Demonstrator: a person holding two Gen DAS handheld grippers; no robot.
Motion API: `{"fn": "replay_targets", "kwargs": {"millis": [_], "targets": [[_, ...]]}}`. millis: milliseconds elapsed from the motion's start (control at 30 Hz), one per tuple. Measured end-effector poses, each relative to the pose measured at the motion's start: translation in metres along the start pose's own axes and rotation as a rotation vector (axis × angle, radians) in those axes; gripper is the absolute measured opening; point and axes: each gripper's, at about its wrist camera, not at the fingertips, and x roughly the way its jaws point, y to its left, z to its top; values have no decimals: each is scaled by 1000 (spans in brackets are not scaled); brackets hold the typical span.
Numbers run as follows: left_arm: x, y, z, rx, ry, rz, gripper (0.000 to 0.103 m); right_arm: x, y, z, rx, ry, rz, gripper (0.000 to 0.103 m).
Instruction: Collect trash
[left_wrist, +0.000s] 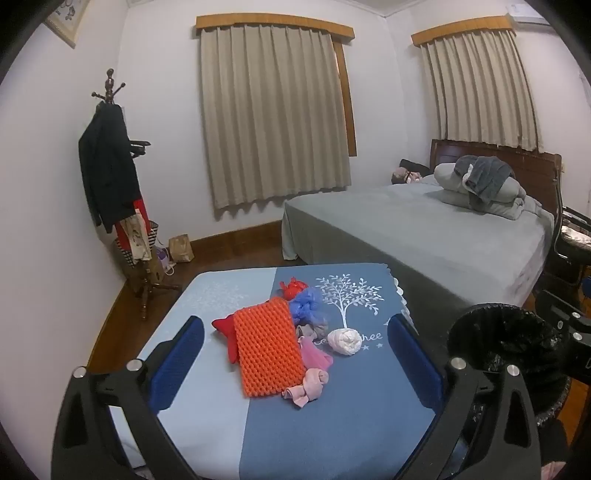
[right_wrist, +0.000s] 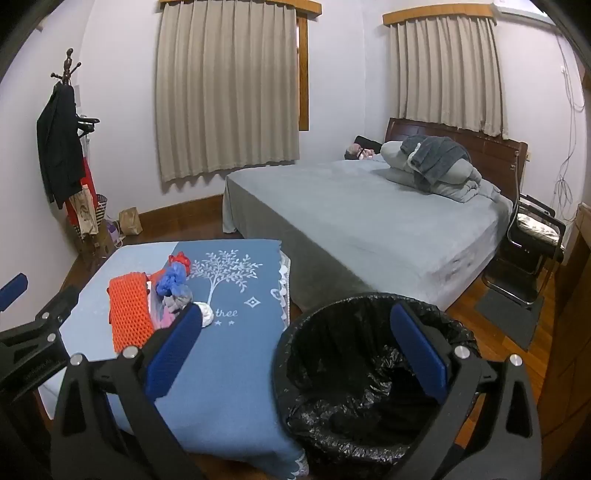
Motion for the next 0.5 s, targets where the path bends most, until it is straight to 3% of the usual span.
{"fn": "replay_targets", "kwargs": {"millis": [500], "targets": [[0, -1, 0, 1, 1, 2, 98, 2, -1, 0, -2, 2, -2, 99]]}}
